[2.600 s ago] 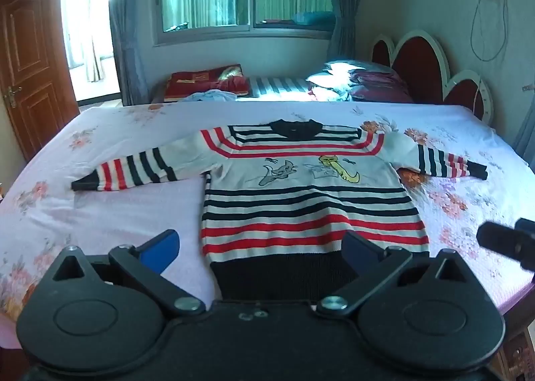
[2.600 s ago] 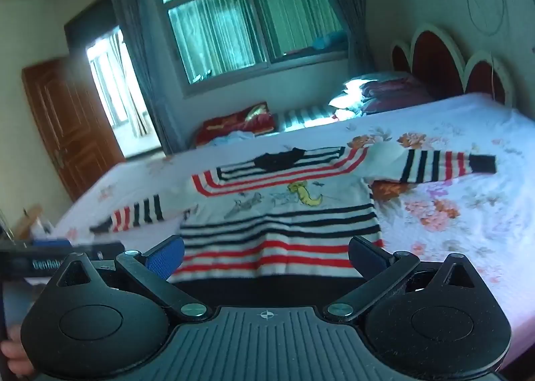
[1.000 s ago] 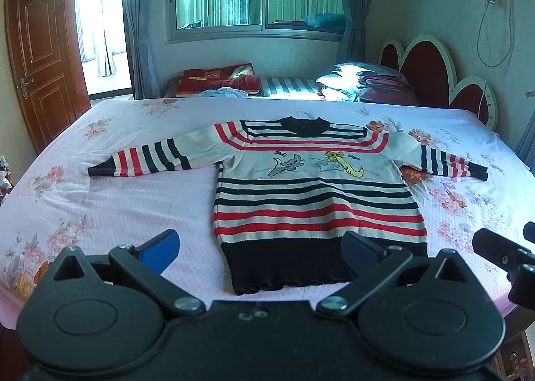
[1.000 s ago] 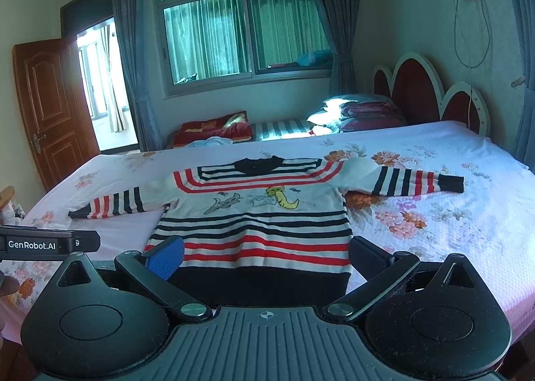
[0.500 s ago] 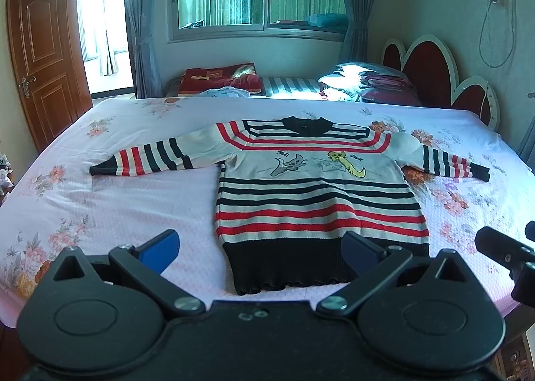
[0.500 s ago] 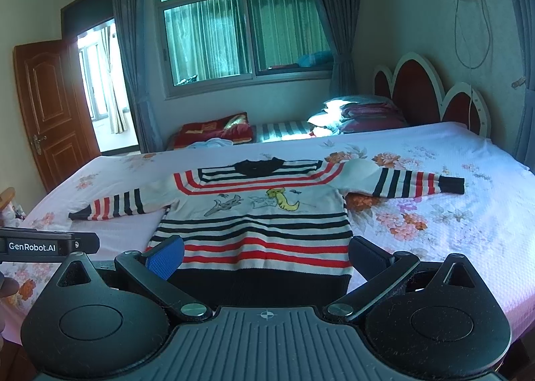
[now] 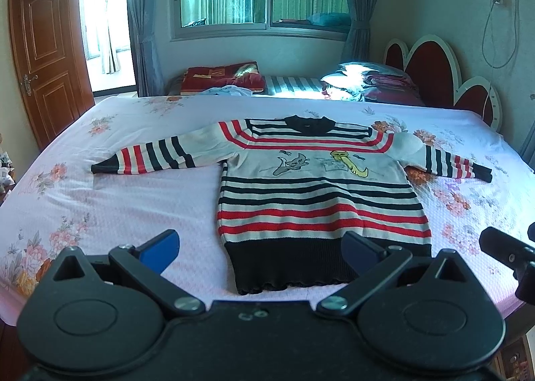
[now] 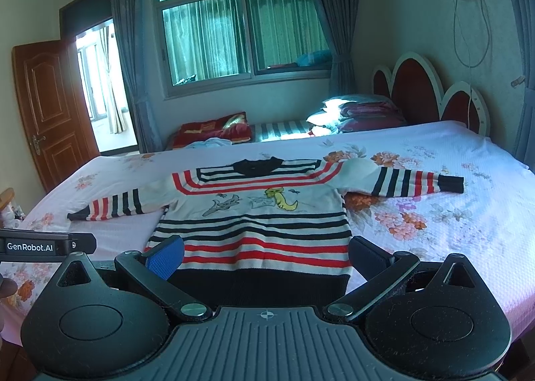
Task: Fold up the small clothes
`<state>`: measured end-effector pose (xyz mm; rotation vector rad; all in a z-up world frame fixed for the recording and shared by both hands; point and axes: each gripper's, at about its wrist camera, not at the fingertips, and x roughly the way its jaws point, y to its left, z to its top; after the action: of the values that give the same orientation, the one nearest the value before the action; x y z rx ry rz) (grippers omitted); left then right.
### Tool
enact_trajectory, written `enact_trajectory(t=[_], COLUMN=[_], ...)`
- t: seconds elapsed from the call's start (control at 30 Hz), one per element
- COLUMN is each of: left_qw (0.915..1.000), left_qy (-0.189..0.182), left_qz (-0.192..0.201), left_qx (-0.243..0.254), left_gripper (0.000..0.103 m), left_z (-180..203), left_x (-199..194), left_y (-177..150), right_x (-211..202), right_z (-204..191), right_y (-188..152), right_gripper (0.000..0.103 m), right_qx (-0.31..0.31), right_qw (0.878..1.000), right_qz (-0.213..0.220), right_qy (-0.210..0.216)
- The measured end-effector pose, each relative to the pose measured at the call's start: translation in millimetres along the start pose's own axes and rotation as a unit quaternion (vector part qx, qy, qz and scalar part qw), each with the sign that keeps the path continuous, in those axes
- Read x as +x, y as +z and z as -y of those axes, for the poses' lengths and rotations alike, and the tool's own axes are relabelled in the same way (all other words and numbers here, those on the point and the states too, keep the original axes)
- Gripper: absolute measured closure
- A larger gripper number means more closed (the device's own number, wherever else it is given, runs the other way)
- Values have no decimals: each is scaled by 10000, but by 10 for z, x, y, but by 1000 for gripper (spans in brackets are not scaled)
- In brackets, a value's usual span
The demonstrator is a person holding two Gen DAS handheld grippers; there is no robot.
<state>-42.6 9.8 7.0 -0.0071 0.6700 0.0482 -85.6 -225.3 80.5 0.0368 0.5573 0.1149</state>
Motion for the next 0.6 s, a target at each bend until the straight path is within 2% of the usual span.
enact_trajectory(t=[0.6], left_qw=[10000], left_qy=[73], left_qz=[-17], left_qx=[-41], left_gripper=[0], left_z=[-14], left_x=[64], left_y=[31], right_x=[28], right_z=[26], right_y=[10], right_gripper=[0], right_qx=[1], right_qw=[10000], right_qz=[-11], right_qy=[5])
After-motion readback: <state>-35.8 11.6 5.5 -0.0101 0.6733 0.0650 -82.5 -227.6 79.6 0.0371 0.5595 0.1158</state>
